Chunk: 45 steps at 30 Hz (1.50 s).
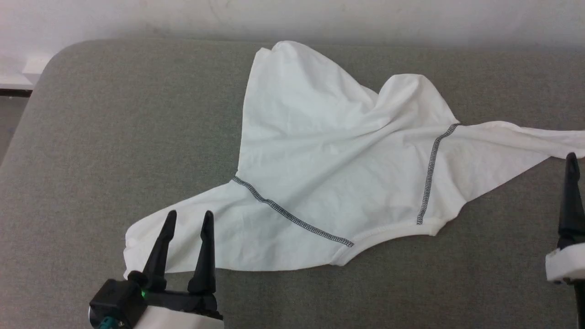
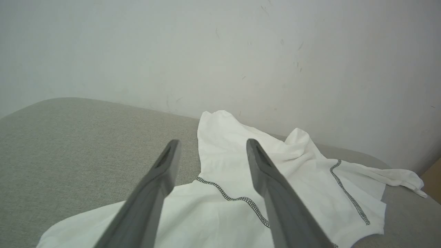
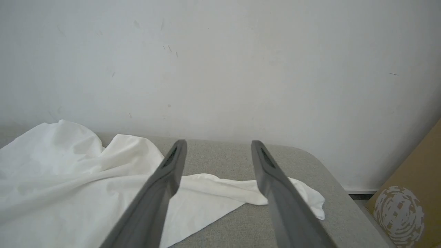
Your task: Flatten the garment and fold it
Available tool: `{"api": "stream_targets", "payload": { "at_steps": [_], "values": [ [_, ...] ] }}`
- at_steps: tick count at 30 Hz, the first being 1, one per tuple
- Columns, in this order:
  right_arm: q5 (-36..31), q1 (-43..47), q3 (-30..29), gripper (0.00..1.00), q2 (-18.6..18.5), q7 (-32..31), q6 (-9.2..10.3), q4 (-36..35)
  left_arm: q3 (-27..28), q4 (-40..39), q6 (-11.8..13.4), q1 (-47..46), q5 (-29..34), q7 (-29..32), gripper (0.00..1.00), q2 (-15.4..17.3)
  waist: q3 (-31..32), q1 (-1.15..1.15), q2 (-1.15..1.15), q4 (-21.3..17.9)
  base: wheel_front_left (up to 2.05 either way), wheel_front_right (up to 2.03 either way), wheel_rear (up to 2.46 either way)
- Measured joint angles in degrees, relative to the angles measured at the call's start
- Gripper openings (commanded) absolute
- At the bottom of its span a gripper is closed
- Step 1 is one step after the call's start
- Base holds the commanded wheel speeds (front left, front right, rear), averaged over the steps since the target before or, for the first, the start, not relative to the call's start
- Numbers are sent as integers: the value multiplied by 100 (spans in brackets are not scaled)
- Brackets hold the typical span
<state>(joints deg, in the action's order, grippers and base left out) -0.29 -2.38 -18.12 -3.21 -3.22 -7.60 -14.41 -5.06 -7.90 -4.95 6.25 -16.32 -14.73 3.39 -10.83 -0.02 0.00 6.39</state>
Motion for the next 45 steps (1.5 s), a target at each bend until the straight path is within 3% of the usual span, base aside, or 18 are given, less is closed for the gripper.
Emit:
{"api": "stream_targets", "payload": {
  "at_steps": [5, 12, 15, 24, 29, 45],
  "values": [
    [824, 845, -18, 100, 21, 200, 0, 85, 3, -36, -34, 386, 70, 0, 100, 7, 246, 0, 0, -7, 0, 0, 0],
    [1055, 994, -99, 100, 20, 453, 5, 264, -197, 3, -57, 525, 504, 169, 100, 222, 324, 1, 0, -38, 0, 0, 0],
    [1054, 969, -79, 100, 21, 452, 5, 247, -600, -8, -119, 393, 848, 678, 100, 554, 278, 1, 0, -61, 0, 0, 0],
    [1177, 927, -4, 100, 20, 449, 5, 248, -1996, 282, -214, -478, 1087, 2146, 100, 1274, 62, 2, 0, -107, 0, 0, 0],
    [1240, 810, 76, 100, 22, 494, 5, 250, -2670, 603, -216, -959, 989, 2476, 100, 1608, -120, 2, 0, -174, 0, 0, 0],
    [1250, 607, 64, 100, 22, 474, 5, 126, -2914, 1518, -226, -1780, 972, 2371, 100, 1645, -621, 2, 0, -341, 0, 0, 0]
  ]
}}
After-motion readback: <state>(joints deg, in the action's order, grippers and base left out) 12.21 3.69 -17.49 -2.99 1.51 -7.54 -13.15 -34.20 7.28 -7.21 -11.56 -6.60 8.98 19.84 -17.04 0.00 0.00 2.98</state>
